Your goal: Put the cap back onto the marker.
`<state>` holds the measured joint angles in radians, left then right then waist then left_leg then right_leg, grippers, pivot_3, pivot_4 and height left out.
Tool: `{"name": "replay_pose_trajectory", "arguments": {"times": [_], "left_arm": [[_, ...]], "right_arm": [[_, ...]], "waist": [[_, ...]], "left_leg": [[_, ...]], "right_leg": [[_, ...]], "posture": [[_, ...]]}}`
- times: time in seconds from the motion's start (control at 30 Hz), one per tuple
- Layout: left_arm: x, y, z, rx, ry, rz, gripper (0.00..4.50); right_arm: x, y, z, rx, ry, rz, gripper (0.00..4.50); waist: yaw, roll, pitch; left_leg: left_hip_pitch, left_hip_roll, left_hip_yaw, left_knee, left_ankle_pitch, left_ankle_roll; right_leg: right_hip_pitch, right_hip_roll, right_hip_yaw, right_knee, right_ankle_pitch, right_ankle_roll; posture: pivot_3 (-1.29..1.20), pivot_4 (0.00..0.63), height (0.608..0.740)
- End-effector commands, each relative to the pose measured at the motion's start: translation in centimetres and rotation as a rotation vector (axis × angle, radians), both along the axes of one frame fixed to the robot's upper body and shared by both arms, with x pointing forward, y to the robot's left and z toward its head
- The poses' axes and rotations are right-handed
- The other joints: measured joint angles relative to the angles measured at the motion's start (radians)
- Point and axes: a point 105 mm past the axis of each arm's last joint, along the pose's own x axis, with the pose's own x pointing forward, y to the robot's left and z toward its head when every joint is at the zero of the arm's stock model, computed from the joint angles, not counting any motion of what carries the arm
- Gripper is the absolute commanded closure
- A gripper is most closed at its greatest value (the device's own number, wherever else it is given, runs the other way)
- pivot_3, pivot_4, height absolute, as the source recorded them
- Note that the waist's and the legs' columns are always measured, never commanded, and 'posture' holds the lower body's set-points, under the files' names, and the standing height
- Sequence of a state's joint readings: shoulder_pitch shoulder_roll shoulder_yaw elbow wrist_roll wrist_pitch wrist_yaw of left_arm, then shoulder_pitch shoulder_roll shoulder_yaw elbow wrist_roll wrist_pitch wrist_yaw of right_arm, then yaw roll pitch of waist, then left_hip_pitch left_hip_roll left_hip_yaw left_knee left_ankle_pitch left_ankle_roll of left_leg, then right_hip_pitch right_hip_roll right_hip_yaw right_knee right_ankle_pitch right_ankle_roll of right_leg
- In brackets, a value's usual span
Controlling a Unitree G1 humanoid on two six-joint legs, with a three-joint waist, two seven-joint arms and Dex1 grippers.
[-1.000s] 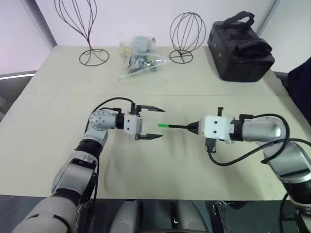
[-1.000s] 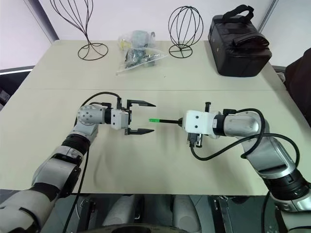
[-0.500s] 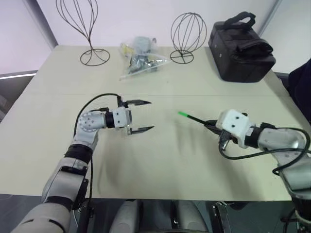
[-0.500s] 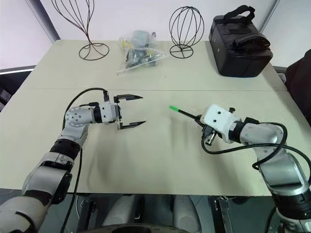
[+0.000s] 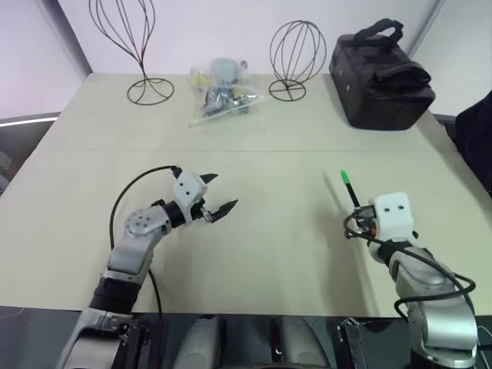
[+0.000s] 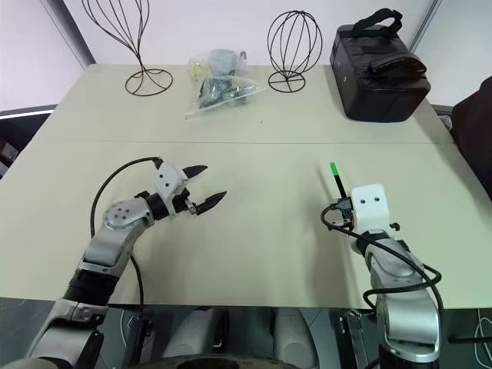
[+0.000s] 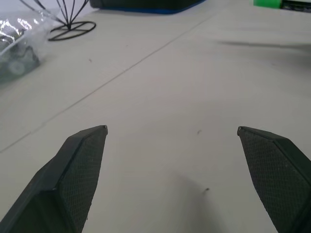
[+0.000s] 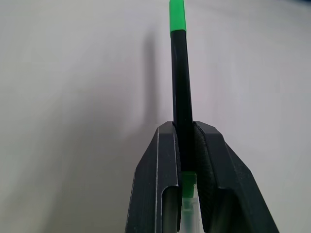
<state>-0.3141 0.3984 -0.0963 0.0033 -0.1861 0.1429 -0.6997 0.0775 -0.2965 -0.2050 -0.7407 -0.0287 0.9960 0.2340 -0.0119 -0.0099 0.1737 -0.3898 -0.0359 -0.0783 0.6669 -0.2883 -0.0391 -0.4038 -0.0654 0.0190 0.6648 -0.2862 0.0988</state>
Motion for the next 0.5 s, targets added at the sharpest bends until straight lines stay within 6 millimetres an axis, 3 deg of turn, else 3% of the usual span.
{"name": "replay_pose_trajectory", "arguments": {"times": [0.03,0.5], "left_arm": [[-0.3,0.1,1.3,-0.024,-0.018,0.035,0.02],[-1.1,0.5,-0.2,-0.058,0.113,0.103,0.02]], "right_arm": [[-0.3,-0.8,0.4,-0.017,-0.045,-0.049,4.5],[-0.7,-2.8,-1.6,0.054,-0.011,-0.114,4.5]], "waist": [[-0.001,0.0,0.0],[-0.001,0.001,0.0]], "left_leg": [[0.0,0.0,0.0,0.0,0.0,0.0],[0.001,0.0,0.0,0.0,0.0,0.0]], "right_leg": [[0.0,0.0,0.0,0.0,0.0,0.0],[0.0,0.0,0.0,0.0,0.0,0.0]], "posture": [[0.0,0.15,0.74],[0.0,0.15,0.74]]}}
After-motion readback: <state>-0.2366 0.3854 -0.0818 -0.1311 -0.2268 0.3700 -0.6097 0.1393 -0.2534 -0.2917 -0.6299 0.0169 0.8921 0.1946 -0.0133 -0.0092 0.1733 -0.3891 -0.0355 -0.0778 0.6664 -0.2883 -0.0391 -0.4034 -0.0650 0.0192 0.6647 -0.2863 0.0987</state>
